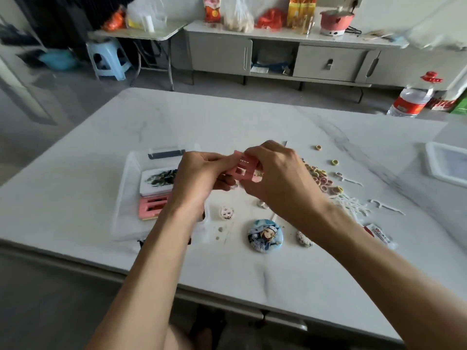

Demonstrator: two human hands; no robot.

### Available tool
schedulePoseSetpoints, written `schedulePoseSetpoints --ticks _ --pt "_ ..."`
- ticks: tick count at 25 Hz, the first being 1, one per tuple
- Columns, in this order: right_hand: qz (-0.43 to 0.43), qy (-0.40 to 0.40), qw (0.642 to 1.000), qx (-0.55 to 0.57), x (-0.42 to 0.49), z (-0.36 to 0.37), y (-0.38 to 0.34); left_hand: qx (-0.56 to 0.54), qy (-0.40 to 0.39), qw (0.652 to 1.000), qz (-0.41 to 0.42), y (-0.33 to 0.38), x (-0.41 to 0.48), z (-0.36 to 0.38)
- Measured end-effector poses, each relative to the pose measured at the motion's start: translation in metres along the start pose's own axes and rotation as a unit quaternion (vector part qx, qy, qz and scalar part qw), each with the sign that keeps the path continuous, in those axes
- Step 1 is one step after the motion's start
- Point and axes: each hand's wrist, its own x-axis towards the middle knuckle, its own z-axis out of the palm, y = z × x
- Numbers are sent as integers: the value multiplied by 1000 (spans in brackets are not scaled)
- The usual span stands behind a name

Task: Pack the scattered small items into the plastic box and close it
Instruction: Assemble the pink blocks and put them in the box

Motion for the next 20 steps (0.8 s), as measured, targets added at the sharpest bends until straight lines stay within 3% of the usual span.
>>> schedulePoseSetpoints --ticks 2,4,6,8,11,13,20 --pt "-25 -22 999 12 23 5 -21 31 40 999 11 9 0 -29" --pt "-51 -64 997 16 45 20 -42 86 134 987 23 11 1 -63" --pt "-68 -135 989 2 64 44 -61 239 282 929 14 0 3 -98" --pt "-73 -204 976 -23 78 77 -75 351 353 866 -40 -14 0 -126" --pt "-68 -275 958 -48 85 119 -84 342 298 886 -98 -33 0 -143" --pt "-72 -294 951 -58 87 141 -91 339 282 894 -81 -39 1 -152" --pt "-100 -257 960 -50 82 171 -109 341 261 902 -43 -41 2 -165"
